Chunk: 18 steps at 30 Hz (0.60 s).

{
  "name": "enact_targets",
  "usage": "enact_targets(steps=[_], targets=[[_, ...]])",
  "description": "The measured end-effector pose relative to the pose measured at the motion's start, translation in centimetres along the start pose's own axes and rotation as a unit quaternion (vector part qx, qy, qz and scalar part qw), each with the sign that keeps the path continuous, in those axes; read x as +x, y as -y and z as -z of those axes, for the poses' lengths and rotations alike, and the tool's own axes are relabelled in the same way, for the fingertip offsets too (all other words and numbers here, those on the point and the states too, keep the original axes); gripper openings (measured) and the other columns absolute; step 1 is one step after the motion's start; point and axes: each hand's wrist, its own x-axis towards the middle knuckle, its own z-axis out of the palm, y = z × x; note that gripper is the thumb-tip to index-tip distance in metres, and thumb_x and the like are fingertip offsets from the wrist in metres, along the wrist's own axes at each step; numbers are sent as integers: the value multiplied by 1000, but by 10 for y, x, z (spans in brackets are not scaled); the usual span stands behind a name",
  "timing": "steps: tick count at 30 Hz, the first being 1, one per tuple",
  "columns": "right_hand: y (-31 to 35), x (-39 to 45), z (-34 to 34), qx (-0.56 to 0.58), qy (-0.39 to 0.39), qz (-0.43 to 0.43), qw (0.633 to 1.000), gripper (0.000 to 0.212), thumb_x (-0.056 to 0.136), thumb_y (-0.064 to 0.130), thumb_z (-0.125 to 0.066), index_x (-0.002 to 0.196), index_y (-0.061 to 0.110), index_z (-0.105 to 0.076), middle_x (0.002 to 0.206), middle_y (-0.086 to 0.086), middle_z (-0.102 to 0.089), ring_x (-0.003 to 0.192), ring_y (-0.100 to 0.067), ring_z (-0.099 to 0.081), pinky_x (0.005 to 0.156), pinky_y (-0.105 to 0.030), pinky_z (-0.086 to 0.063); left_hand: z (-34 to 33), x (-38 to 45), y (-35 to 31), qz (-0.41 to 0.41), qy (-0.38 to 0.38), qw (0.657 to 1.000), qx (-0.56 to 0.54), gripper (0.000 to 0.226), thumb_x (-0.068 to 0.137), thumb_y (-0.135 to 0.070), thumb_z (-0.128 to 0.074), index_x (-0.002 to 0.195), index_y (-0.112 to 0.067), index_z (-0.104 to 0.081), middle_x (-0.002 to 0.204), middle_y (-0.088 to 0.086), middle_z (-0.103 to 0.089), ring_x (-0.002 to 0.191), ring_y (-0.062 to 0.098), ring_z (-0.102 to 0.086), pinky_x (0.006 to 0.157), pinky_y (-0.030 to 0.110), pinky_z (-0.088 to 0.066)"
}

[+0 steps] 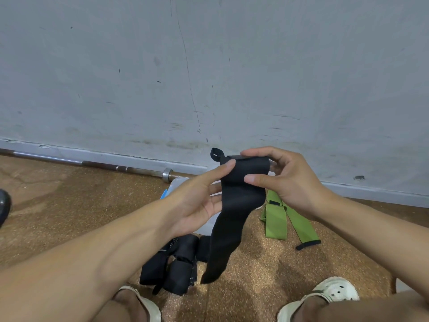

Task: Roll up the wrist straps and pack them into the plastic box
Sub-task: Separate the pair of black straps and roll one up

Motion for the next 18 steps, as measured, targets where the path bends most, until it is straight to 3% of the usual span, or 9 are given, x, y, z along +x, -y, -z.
enact_targets(steps=[6,9,12,15,18], targets=[[-2,1,-4,-35,30,25,999,44,77,-13,-80,112,13,-75,123,3,-74,123,-12,-65,99,-31,-56,3,2,0,-18,-15,1000,0,33,93,-23,-70,121,-7,-74,127,18,-70,118,32,-68,103,42,-55],[3,1,-2,-48,31,12,998,57,74,-1,-85,125,21,-70,125,7,-73,124,-7,-64,100,-27,-55,5,3,-2,-39,-5,999,26,33,95,-15,-66,125,-2,-69,124,15,-72,120,31,-67,100,37,-57],[6,0,-2,-52,12,-12,998,75,67,21,-88,136,34,-60,133,12,-66,120,-4,-65,90,-20,-56,6,4,-4,-61,8,997,45,38,91,-9,-68,129,-1,-66,123,16,-72,119,32,-68,96,35,-58],[5,-1,-3,-12,17,-53,998,71,67,25,-84,134,32,-61,133,10,-64,109,-9,-72,86,-21,-57,8,5,-6,-86,8,994,66,44,86,-4,-71,129,-2,-63,120,16,-74,112,28,-71,90,32,-61],[4,-2,-2,-10,27,-76,997,67,68,26,-83,132,29,-63,131,6,-67,107,-9,-73,91,-23,-58,10,5,-4,-105,11,990,94,47,83,-1,-74,129,-5,-63,119,12,-74,109,23,-73,86,30,-61]])
